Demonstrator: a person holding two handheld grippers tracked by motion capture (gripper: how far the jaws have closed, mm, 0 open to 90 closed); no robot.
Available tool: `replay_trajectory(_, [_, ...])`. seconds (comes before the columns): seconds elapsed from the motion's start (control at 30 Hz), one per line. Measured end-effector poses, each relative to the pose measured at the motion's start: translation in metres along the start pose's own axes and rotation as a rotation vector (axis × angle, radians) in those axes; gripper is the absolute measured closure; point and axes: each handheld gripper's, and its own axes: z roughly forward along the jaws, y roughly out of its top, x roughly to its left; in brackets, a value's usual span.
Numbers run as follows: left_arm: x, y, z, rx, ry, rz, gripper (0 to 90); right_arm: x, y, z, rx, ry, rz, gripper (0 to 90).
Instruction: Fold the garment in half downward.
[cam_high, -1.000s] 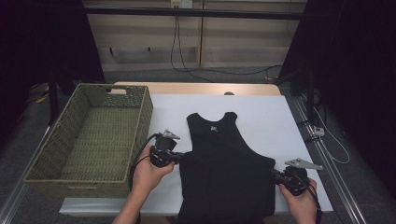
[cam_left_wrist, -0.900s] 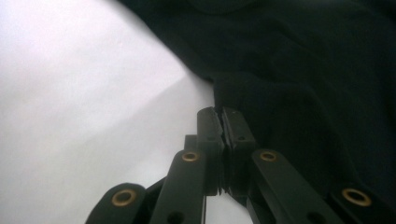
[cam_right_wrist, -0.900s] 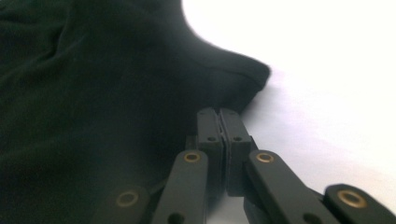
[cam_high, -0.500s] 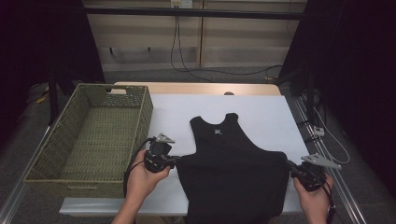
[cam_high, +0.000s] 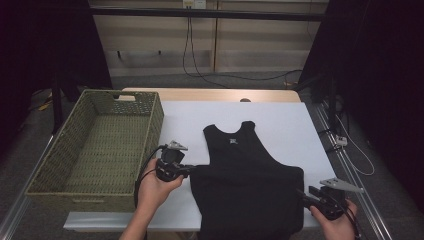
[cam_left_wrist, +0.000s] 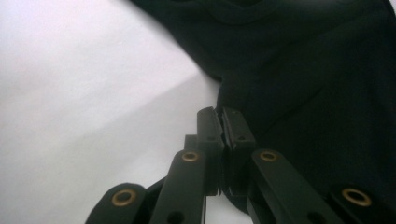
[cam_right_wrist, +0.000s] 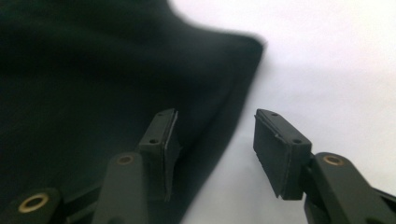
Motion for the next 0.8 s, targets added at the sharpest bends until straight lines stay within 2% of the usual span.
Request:
replay_trajectory(0.07, [-0.002, 0.003, 0.0, -0.003, -0.003, 0.006, 87.4, 0.006, -0.003, -0.003, 0.02, 0.006, -0.008, 51.7])
replay_trajectory(0.13, [-0.002, 0.006, 0.0, -0.013, -0.014, 0.001, 87.4, 0.01, -0.006, -0.002, 0.049, 0.026, -0.014, 58.9])
replay_trajectory(0.17, [-0.002, 0.007, 0.0, -0.014, -0.016, 0.006, 87.4, 0.014, -0.009, -0.001, 0.03, 0.016, -0.032, 69.9])
replay_trajectory(0.2, [-0.002, 0.008, 0.0, -0.02, -0.021, 0.001, 87.4, 0.016, -0.009, -0.002, 0.036, 0.044, -0.034, 84.7])
replay_trajectory(0.23, [-0.002, 0.01, -0.001, -0.025, -0.024, 0.001, 87.4, 0.016, -0.008, -0.004, 0.04, 0.077, -0.02, 87.3])
replay_trajectory(0.27, [-0.002, 0.011, -0.001, -0.029, -0.027, 0.0, 87.4, 0.017, -0.008, -0.004, 0.043, 0.056, -0.028, 87.9])
replay_trajectory(0.33, [-0.002, 0.013, -0.001, -0.029, -0.029, 0.004, 87.4, 0.013, -0.006, -0.005, 0.038, 0.049, -0.021, 88.6])
replay_trajectory(0.37, [-0.002, 0.013, -0.001, -0.028, -0.028, 0.006, 87.4, 0.009, -0.005, -0.006, 0.026, 0.032, -0.026, 88.7])
replay_trajectory(0.43, [-0.002, 0.014, 0.0, -0.03, -0.028, 0.003, 87.4, -0.002, -0.003, -0.008, 0.0, 0.01, -0.003, 88.8])
replay_trajectory(0.5, [-0.002, 0.014, 0.0, -0.029, -0.029, 0.003, 87.5, -0.01, -0.002, -0.007, 0.0, -0.032, -0.007, 88.8])
replay_trajectory(0.53, [-0.002, 0.015, 0.0, -0.028, -0.034, 0.002, 87.5, -0.014, -0.003, -0.006, -0.01, -0.028, 0.005, 88.5])
replay_trajectory(0.57, [-0.003, 0.015, 0.001, -0.029, -0.031, 0.005, 87.5, -0.017, -0.004, -0.003, -0.015, -0.019, -0.003, 87.1])
replay_trajectory(0.6, [-0.003, 0.015, 0.002, -0.025, -0.025, 0.006, 87.4, -0.016, -0.005, -0.001, -0.011, -0.031, -0.018, 81.8])
replay_trajectory(0.63, [-0.004, 0.015, 0.003, -0.025, -0.024, 0.003, 87.4, -0.014, -0.006, 0.0, -0.025, -0.055, -0.026, 70.0])
replay_trajectory(0.67, [-0.004, 0.015, 0.004, -0.023, -0.029, 0.005, 87.4, -0.011, -0.004, 0.0, -0.025, -0.066, -0.035, 65.9])
replay_trajectory(0.73, [-0.004, 0.015, 0.005, -0.018, -0.024, 0.008, 87.4, -0.001, 0.0, -0.002, -0.047, -0.06, -0.061, 57.2])
replay_trajectory(0.8, [-0.004, 0.015, 0.007, -0.015, -0.021, 0.006, 87.4, 0.012, 0.005, -0.004, -0.067, -0.025, -0.078, 54.9])
